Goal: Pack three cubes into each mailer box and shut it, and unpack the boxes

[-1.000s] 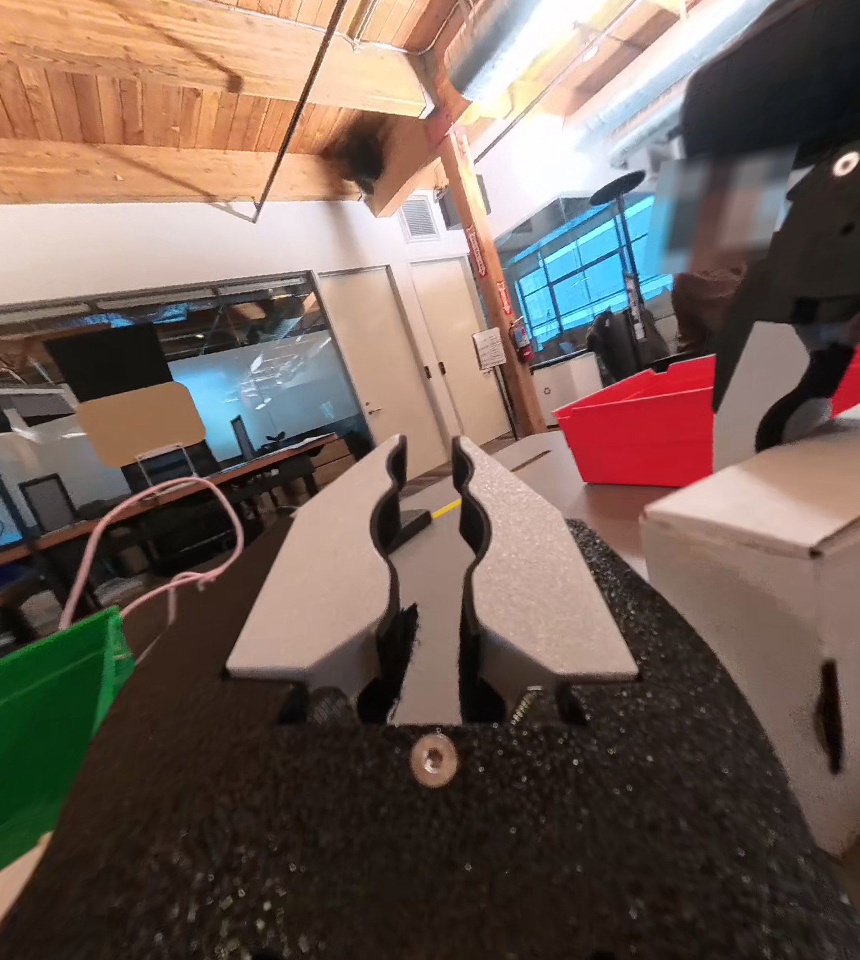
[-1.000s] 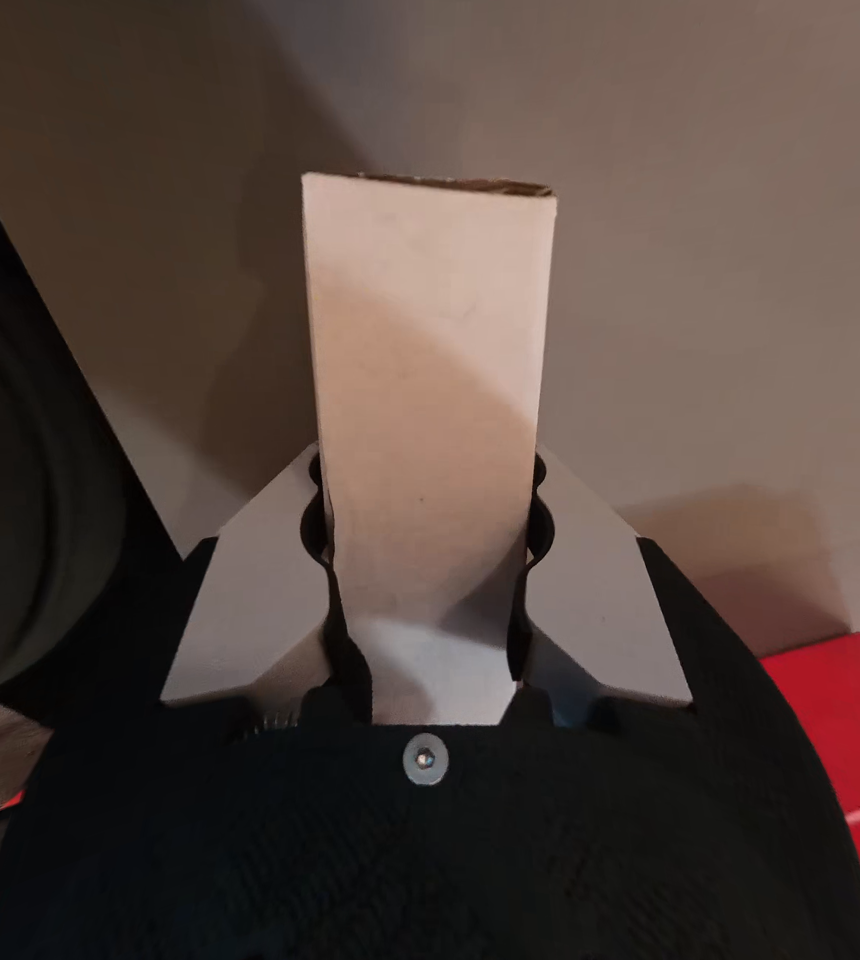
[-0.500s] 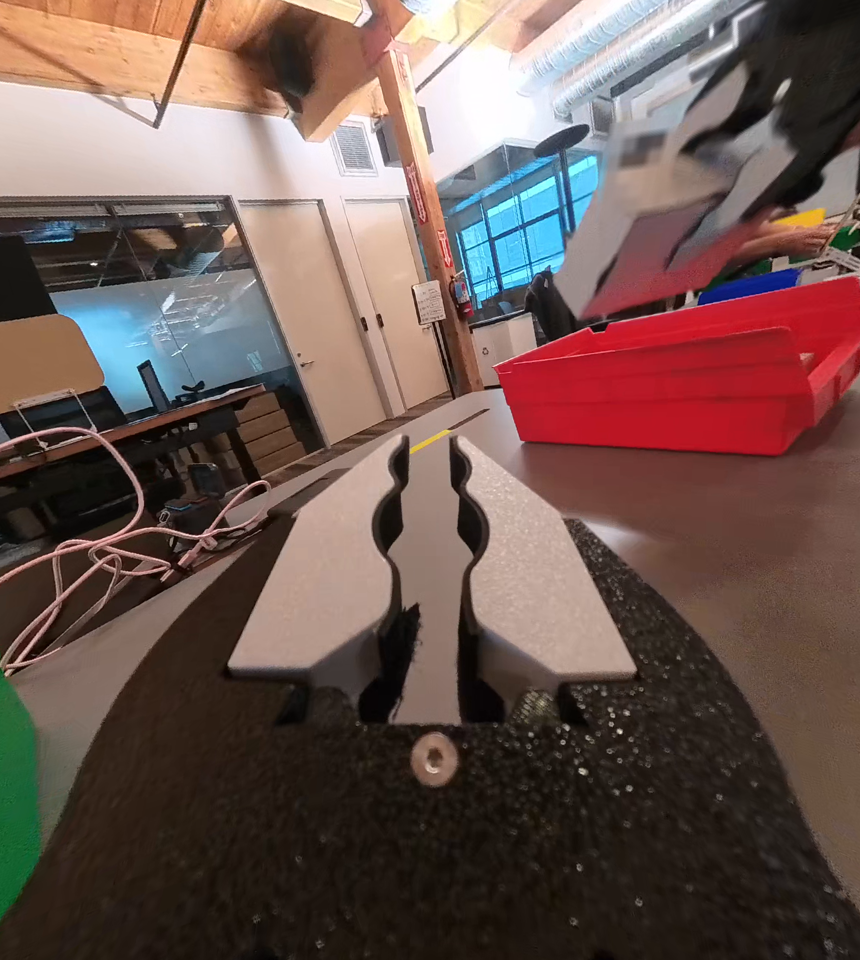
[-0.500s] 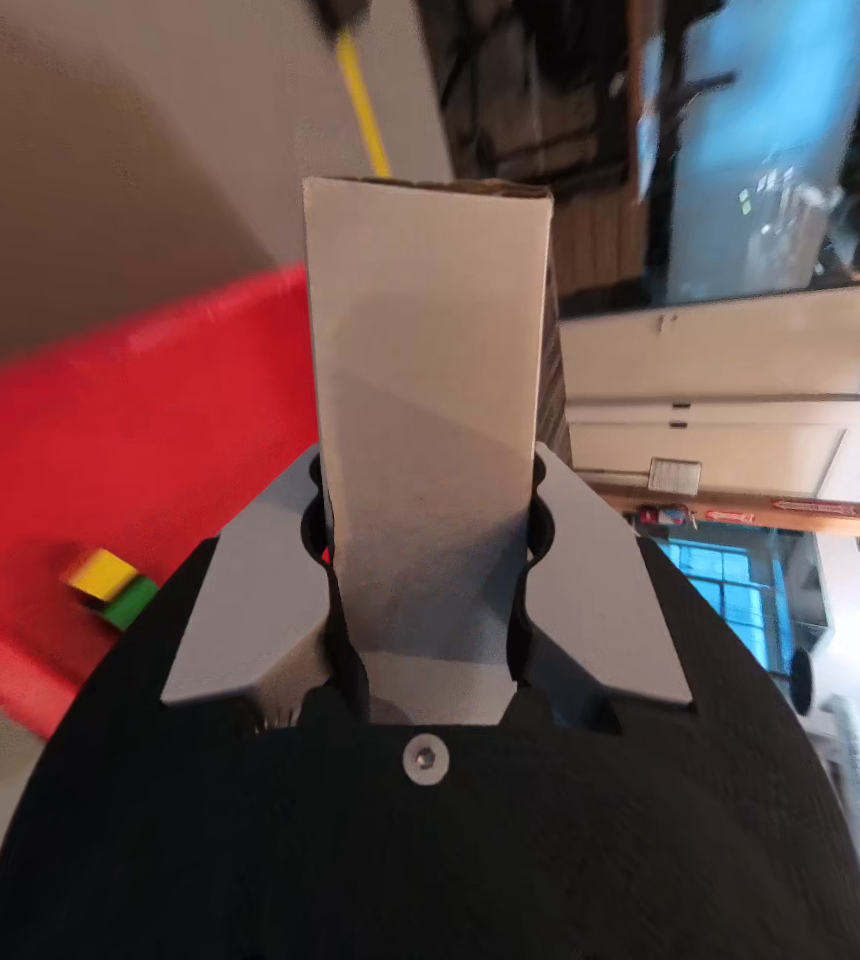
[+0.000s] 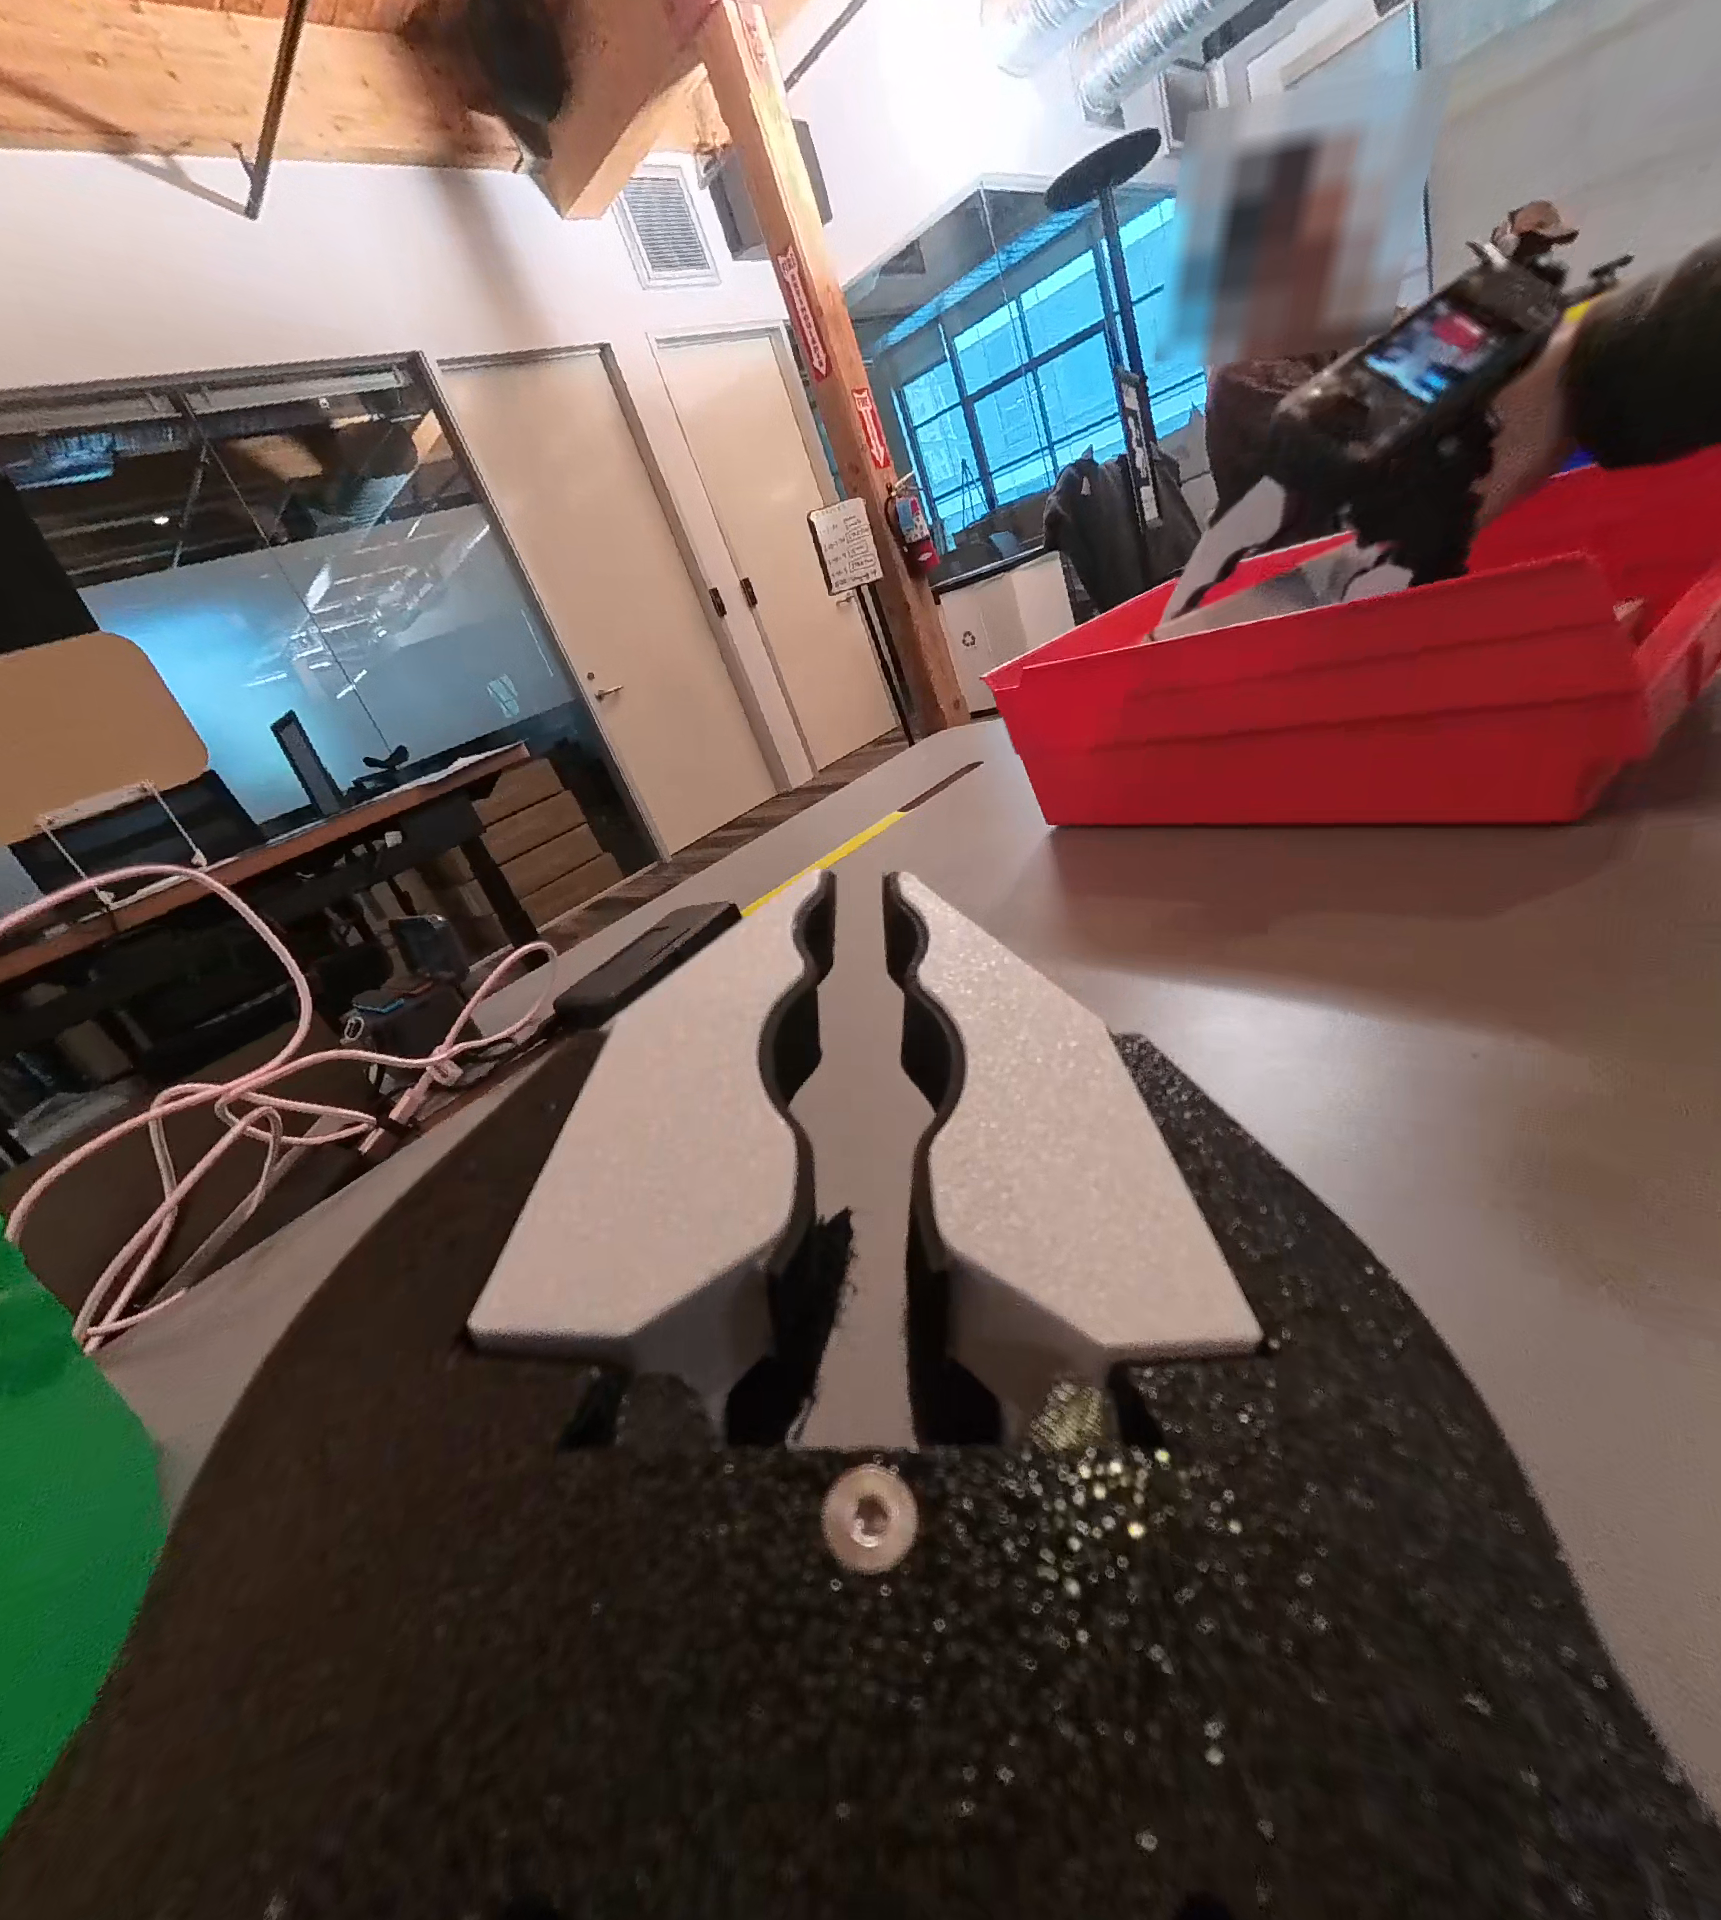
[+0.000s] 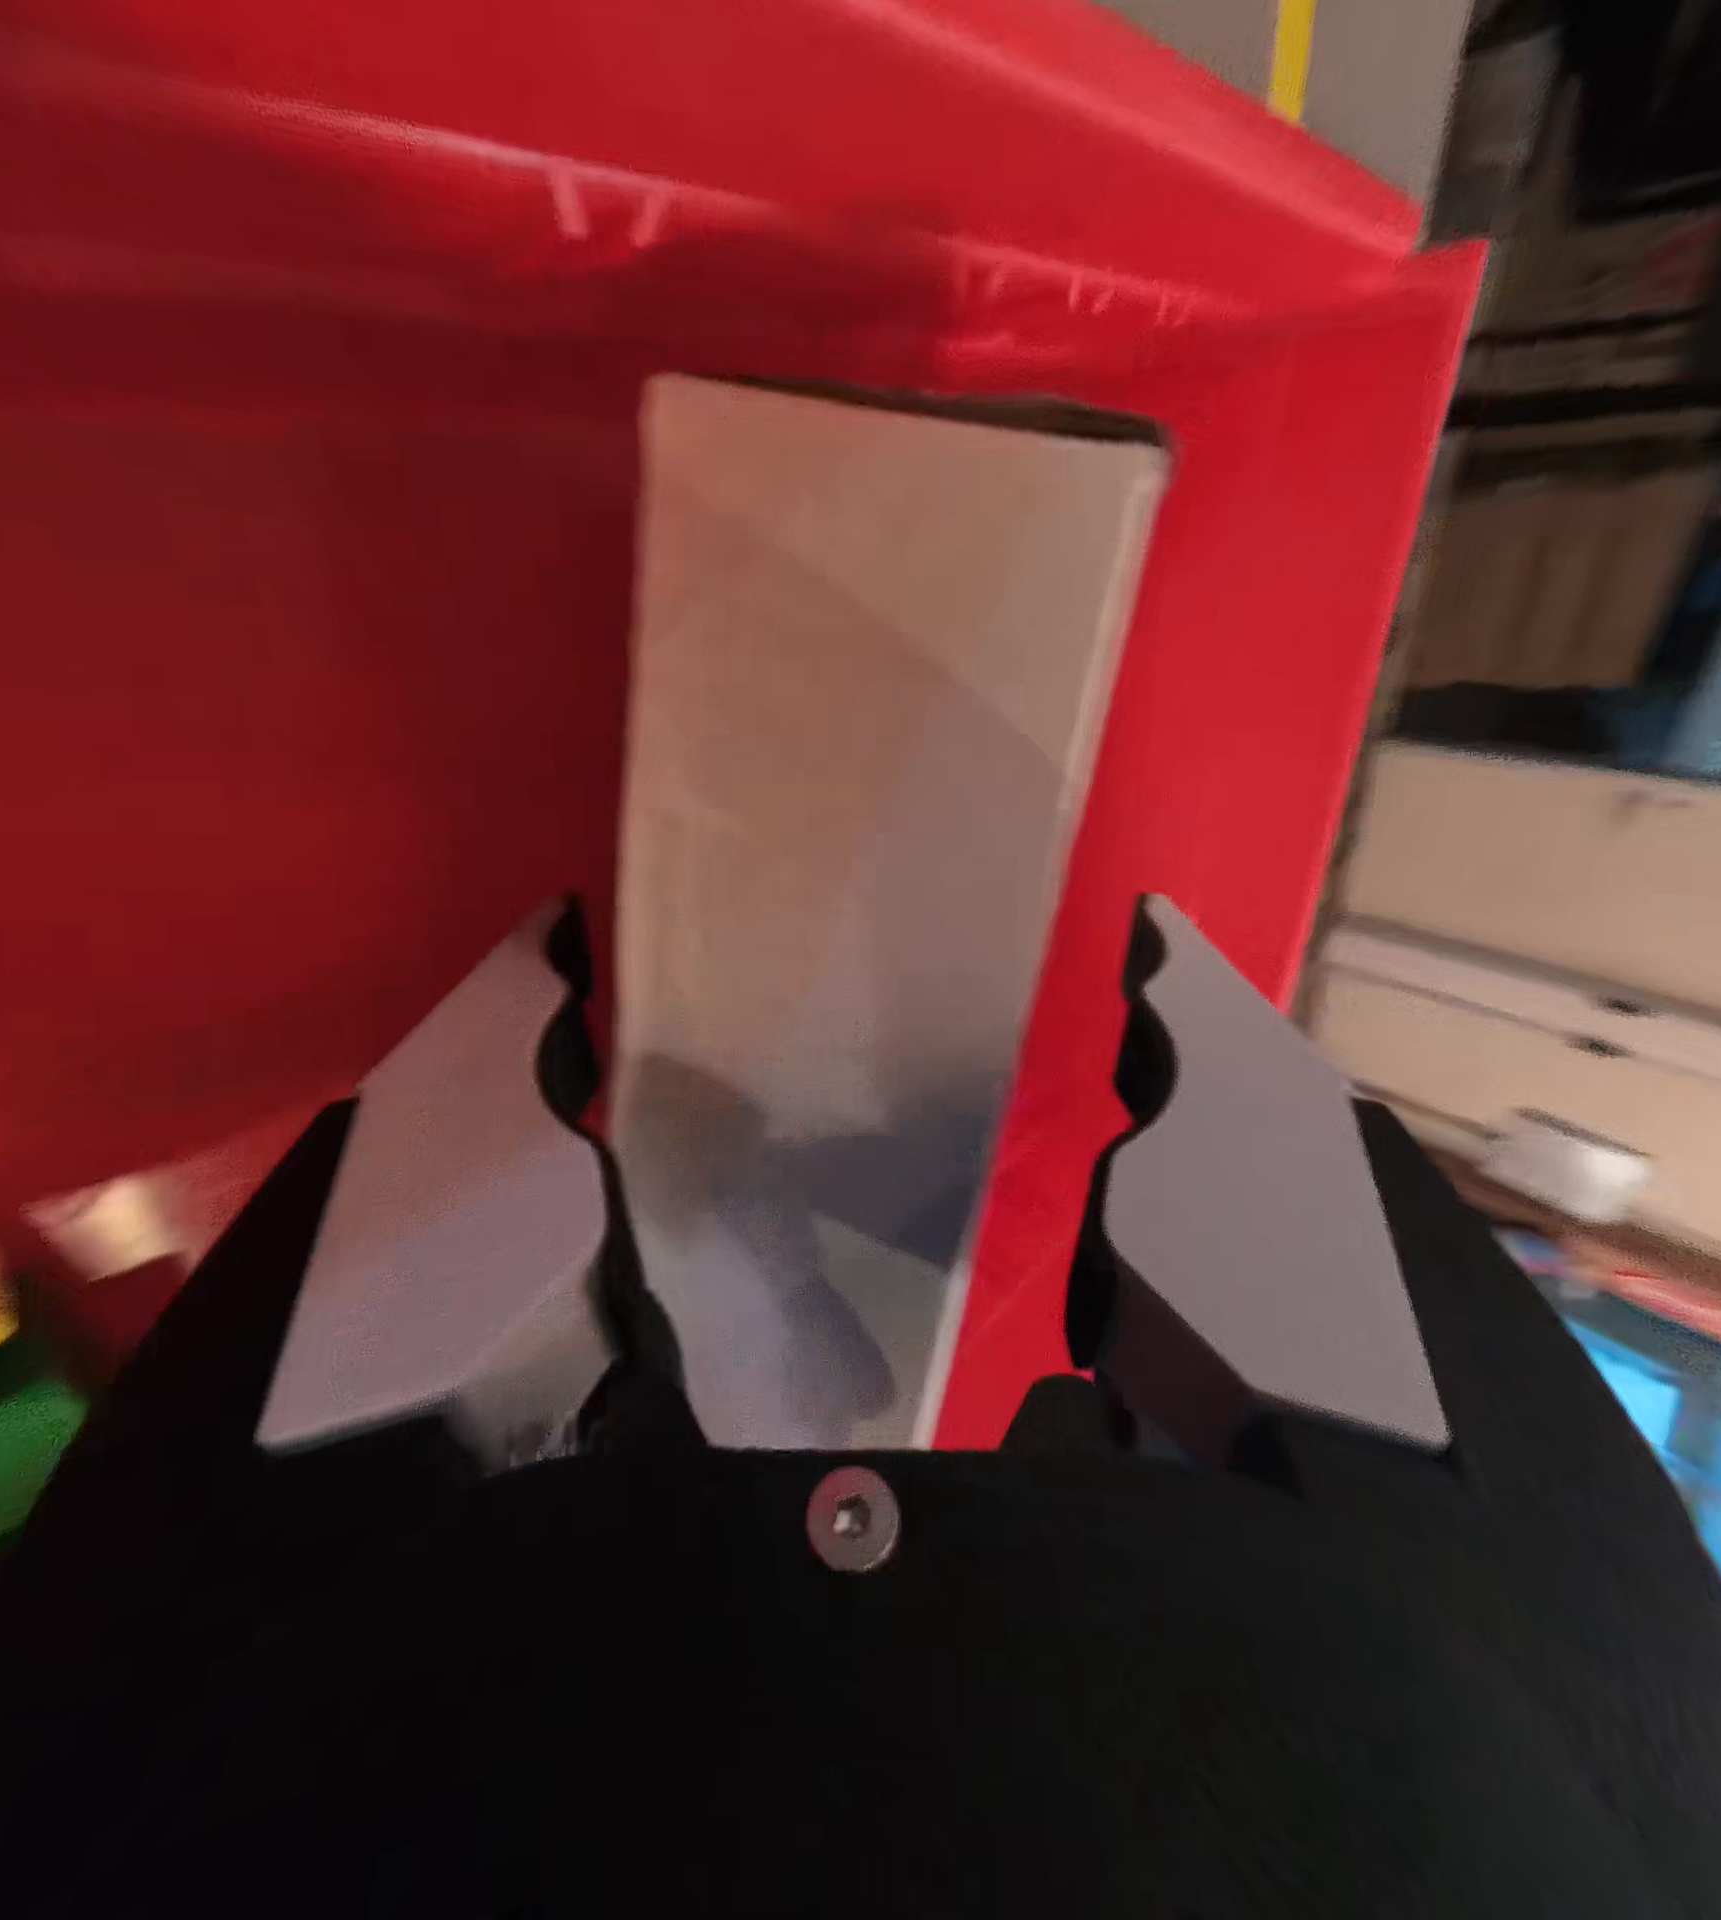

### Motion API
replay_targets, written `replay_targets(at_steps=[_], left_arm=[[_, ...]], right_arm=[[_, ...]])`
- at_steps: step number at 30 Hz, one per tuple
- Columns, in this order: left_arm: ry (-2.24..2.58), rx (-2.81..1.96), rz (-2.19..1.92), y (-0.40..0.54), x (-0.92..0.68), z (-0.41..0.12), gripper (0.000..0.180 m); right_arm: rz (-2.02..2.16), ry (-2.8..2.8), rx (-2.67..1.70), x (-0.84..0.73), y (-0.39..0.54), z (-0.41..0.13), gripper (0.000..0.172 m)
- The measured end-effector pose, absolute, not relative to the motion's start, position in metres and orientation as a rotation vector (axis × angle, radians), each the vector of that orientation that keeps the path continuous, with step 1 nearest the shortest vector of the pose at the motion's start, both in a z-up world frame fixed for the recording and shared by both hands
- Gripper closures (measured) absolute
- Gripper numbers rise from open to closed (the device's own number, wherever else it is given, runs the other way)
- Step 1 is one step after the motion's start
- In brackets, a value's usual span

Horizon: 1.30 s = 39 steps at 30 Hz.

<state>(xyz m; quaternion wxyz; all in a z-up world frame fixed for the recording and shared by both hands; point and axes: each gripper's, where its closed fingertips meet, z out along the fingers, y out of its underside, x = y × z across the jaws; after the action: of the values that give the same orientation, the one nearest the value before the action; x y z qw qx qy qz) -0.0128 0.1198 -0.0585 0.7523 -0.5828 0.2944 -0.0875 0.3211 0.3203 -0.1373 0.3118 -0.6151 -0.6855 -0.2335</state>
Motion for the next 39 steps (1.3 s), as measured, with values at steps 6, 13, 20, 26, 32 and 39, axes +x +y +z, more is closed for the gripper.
replay_targets(at_steps=[6,13,20,26,32,39], left_arm=[[0.688,-1.271,-0.165,0.118,-0.005,-0.063,0.174],[0.77,-1.25,-0.113,0.113,0.007,-0.069,0.175],[0.782,-1.265,-0.096,0.117,0.004,-0.073,0.175],[0.762,-1.299,-0.109,0.121,0.001,-0.076,0.18],[0.756,-1.306,-0.126,0.121,0.003,-0.078,0.18],[0.737,-1.311,-0.166,0.121,0.002,-0.077,0.179]], right_arm=[[-0.476,-1.775,-2.034,0.349,0.288,-0.126,0.056],[-0.056,-1.964,-2.205,0.323,0.22,-0.144,0.165],[-0.467,-1.874,-2.085,0.338,0.272,-0.164,0.172],[-0.667,-1.811,-1.939,0.343,0.289,-0.158,0.172],[-0.728,-1.51,-1.879,0.339,0.295,-0.102,0.172],[0.29,-0.967,-1.376,0.159,0.204,0.03,0.147]])
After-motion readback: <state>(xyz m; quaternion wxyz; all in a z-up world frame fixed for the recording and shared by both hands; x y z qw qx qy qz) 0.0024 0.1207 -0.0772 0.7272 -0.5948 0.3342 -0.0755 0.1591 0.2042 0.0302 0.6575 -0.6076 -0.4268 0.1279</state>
